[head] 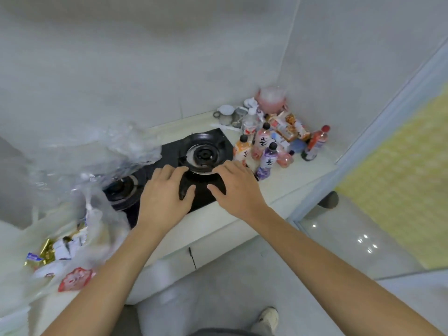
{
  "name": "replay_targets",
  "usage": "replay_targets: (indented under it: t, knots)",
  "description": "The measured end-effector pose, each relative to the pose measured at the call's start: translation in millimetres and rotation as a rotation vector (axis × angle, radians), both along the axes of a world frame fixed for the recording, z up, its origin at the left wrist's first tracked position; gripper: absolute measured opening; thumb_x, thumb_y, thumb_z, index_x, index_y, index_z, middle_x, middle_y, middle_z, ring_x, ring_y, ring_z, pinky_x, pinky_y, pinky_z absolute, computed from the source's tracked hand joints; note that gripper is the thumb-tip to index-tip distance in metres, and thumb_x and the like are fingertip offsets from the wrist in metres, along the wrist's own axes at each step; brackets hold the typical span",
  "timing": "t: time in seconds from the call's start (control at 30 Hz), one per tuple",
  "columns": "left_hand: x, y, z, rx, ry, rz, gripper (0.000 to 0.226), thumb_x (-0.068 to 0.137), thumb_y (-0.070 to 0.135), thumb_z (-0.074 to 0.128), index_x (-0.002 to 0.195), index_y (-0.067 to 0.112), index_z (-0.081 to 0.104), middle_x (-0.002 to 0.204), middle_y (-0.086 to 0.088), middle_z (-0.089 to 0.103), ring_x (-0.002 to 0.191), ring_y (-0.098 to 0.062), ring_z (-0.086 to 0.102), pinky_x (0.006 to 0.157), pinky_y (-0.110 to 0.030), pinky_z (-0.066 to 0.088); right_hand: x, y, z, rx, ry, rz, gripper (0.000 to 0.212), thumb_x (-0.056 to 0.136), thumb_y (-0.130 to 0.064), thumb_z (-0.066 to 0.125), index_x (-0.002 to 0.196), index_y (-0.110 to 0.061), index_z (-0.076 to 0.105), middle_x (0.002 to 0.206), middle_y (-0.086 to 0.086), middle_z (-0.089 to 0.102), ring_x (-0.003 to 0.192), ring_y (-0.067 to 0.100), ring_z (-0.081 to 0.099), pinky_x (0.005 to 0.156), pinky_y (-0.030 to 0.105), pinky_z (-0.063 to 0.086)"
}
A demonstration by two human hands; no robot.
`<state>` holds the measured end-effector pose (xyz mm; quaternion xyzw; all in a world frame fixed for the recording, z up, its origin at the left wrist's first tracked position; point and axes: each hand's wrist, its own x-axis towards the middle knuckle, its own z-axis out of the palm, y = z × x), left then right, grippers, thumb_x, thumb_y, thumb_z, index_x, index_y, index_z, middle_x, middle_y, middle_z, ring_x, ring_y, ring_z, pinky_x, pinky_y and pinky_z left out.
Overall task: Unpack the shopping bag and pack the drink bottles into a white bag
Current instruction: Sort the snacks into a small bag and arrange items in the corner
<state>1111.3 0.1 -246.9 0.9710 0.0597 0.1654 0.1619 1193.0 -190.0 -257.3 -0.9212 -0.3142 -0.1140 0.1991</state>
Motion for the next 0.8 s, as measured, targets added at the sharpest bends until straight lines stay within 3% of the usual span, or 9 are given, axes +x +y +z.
replay_targets:
  t: [0.27, 0.37, 0.57, 0.8]
  knots:
    - [96.1, -168.5, -8.6, -0.038, 0.028, -0.116, 0.047, 0.092, 0.038, 0.067, 0.133, 0.016, 0.06, 0.121, -0.007, 0.062, 0.113, -0.03, 0.055, 0.084, -0.048, 0.055, 73.4, -173.5, -11.1, -0.004, 0.018, -0.144, 0.037, 0.094, -0.046, 0.065, 0.115, -0.016, 0.066, 0.117, 0.003, 0.065, 0.115, 0.026, 0.057, 0.098, 0.044, 0.049]
    - [121.5, -214.4, -10.1, -0.037, 0.056, -0.127, 0.044, 0.092, 0.038, 0.066, 0.13, 0.016, 0.061, 0.117, -0.006, 0.061, 0.108, -0.029, 0.054, 0.082, -0.046, 0.054, 98.2, -222.6, -13.6, -0.016, 0.024, -0.184, 0.04, 0.094, -0.046, 0.061, 0.121, -0.017, 0.065, 0.13, 0.003, 0.063, 0.126, 0.026, 0.054, 0.102, 0.043, 0.047]
    - [161.6, -265.4, -11.9, -0.032, 0.102, -0.143, 0.043, 0.092, 0.038, 0.066, 0.131, 0.018, 0.06, 0.115, -0.005, 0.061, 0.111, -0.03, 0.052, 0.084, -0.045, 0.053, 134.5, -282.8, -17.3, 0.025, 0.048, -0.231, 0.039, 0.091, -0.04, 0.068, 0.119, -0.012, 0.066, 0.119, 0.005, 0.063, 0.113, 0.029, 0.058, 0.089, 0.045, 0.051]
    - [219.5, -289.7, -19.8, -0.05, 0.105, -0.154, 0.039, 0.09, 0.032, 0.068, 0.124, 0.015, 0.062, 0.11, -0.006, 0.06, 0.107, -0.031, 0.055, 0.081, -0.043, 0.051, 189.2, -313.9, -40.2, -0.012, 0.105, -0.233, 0.039, 0.094, -0.044, 0.064, 0.12, -0.014, 0.065, 0.12, 0.004, 0.063, 0.117, 0.027, 0.056, 0.094, 0.044, 0.05]
